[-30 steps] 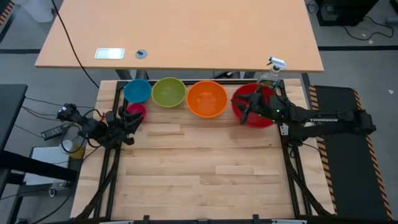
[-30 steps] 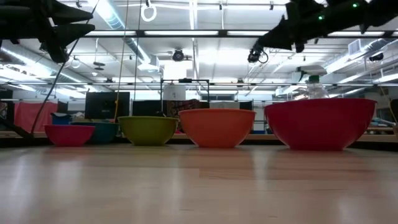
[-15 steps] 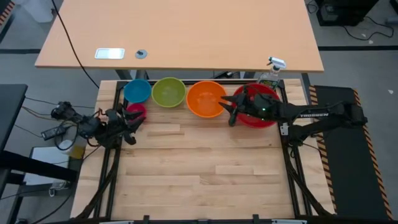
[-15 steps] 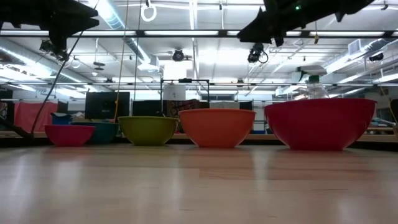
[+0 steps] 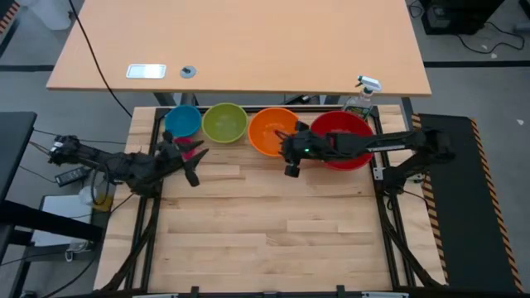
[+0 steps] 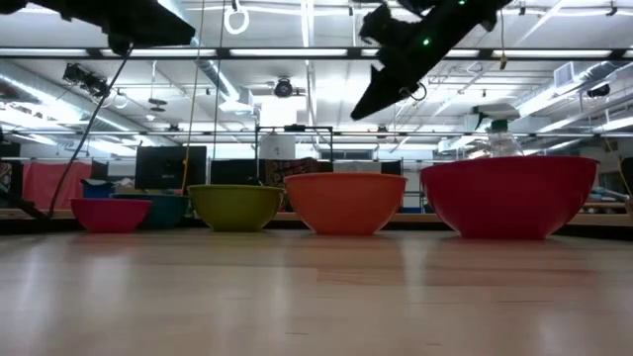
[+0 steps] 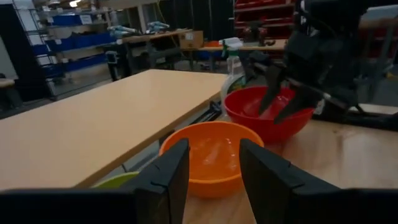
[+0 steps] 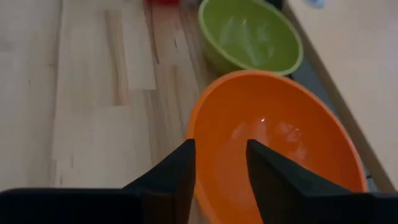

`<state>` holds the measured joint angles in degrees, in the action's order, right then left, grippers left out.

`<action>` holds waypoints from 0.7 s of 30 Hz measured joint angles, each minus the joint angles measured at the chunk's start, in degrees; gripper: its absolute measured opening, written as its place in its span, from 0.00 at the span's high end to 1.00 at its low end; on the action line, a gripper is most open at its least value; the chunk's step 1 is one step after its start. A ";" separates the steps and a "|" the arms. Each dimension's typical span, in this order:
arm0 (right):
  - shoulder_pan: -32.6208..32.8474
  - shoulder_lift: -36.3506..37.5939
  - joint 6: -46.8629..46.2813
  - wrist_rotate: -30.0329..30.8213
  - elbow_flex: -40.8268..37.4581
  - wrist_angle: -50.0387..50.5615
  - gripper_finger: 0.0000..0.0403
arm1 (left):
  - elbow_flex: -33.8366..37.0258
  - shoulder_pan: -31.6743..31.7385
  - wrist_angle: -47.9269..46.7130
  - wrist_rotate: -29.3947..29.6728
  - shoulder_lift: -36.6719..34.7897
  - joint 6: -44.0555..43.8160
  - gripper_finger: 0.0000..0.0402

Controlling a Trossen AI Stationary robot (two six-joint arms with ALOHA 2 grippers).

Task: Nest bowls inside each other by size order
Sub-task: Stack the orange bowl on top of the red bowl

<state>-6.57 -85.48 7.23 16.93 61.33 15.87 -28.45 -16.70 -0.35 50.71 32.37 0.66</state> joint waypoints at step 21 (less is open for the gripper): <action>-1.91 -20.65 3.47 2.13 10.99 11.74 0.39 | -0.24 16.27 -3.25 -23.68 15.77 -1.98 0.38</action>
<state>-8.47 -106.13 10.70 19.05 72.31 27.61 -28.69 -0.43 -3.60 27.03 48.14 -1.32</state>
